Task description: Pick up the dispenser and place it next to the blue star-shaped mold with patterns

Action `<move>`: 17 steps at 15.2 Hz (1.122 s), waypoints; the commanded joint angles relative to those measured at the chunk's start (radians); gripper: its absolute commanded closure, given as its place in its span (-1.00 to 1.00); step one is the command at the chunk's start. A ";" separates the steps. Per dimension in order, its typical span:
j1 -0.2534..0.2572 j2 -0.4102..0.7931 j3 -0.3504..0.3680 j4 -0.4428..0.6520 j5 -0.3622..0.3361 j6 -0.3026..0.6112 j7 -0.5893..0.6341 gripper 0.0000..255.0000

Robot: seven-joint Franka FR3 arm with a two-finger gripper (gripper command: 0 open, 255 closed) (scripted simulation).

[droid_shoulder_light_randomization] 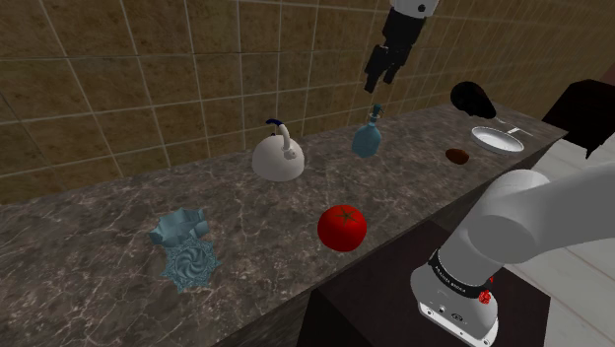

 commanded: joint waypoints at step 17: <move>-0.102 0.470 -0.252 0.159 -0.099 0.248 -0.298 -1.00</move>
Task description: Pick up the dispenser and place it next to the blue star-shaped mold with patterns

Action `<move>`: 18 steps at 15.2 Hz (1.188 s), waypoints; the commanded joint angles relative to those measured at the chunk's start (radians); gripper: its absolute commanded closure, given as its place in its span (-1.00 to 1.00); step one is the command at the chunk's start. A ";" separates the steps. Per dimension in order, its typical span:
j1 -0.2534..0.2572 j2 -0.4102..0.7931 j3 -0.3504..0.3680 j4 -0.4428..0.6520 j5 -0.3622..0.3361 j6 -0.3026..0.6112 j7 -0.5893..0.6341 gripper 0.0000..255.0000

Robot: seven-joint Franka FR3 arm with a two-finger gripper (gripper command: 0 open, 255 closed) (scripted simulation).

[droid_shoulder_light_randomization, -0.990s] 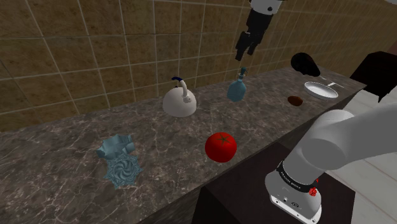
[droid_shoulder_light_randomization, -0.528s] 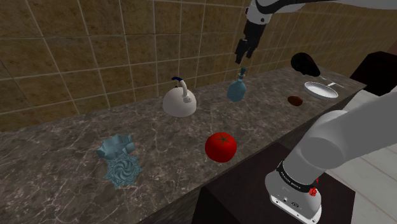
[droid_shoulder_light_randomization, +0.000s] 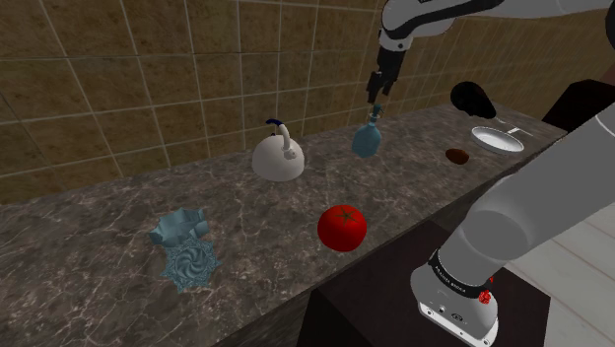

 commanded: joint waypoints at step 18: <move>-0.065 0.324 -0.092 0.130 0.052 0.166 -0.163 -1.00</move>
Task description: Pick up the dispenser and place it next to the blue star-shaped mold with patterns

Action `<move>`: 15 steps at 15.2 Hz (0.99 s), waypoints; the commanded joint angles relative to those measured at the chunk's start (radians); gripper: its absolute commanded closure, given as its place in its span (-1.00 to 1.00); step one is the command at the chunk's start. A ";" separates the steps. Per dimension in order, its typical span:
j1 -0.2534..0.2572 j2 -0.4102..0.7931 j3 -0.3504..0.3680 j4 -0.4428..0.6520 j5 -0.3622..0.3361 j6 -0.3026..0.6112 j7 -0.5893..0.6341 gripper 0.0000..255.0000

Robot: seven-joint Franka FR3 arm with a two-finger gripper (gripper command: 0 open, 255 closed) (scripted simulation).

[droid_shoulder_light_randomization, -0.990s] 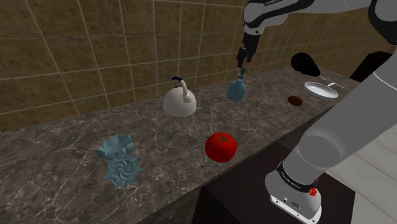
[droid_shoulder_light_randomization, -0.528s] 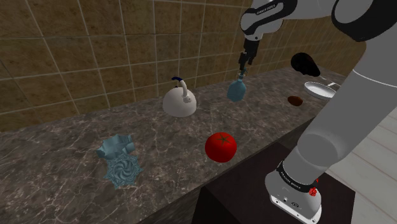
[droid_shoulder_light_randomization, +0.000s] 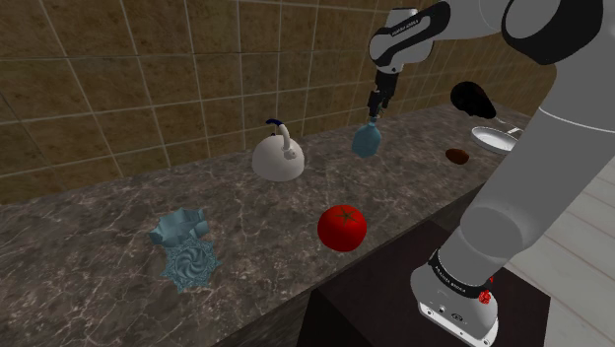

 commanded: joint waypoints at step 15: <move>0.000 0.001 0.000 -0.002 0.000 0.003 0.000 1.00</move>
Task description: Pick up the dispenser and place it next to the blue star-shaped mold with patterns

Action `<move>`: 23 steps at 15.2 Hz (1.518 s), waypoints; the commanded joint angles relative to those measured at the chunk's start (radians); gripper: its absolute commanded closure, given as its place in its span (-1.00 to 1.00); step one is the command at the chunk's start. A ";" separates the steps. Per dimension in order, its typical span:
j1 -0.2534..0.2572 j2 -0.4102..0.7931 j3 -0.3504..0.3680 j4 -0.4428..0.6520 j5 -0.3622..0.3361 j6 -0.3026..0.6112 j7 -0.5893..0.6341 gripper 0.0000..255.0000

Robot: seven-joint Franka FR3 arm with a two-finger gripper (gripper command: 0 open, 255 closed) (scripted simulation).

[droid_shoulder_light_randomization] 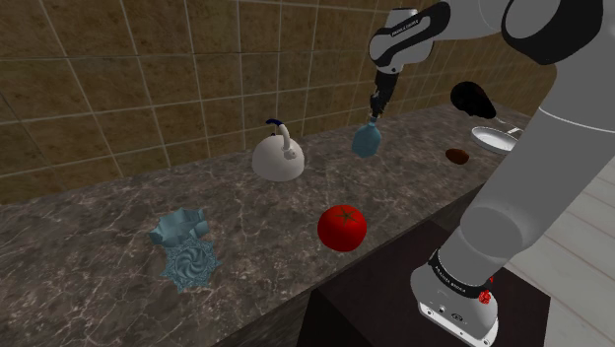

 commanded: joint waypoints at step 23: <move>0.007 -0.067 0.003 0.234 -0.013 -0.298 -0.014 1.00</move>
